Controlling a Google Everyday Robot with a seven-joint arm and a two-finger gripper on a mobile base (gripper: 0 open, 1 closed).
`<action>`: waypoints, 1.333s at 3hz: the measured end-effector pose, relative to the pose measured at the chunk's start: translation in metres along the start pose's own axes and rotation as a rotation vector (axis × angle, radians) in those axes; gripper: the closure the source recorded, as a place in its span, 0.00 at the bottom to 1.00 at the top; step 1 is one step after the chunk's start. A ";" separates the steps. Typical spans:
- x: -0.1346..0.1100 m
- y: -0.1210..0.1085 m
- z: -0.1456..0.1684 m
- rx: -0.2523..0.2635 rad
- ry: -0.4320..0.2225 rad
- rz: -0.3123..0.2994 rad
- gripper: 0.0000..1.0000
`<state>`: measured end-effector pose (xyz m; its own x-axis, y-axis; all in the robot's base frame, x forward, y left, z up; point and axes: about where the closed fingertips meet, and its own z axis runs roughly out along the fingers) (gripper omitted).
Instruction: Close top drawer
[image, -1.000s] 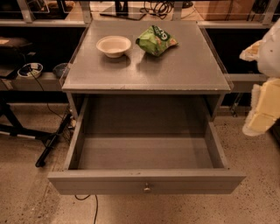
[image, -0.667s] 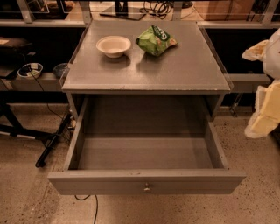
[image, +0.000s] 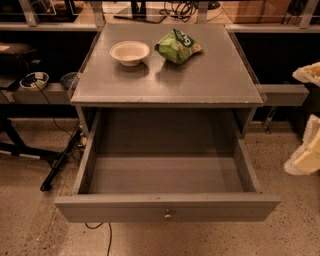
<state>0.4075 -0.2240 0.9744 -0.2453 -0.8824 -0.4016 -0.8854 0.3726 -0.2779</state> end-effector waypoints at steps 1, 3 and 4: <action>0.006 0.012 0.009 -0.119 -0.137 0.003 0.00; 0.012 0.032 0.032 -0.286 -0.232 0.023 0.00; 0.012 0.032 0.032 -0.286 -0.232 0.023 0.00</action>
Offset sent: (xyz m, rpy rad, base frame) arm -0.0197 0.0085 -0.0332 0.3581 0.1535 0.2143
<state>0.3888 -0.2137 0.9321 -0.1996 -0.7737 -0.6013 -0.9632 0.2677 -0.0247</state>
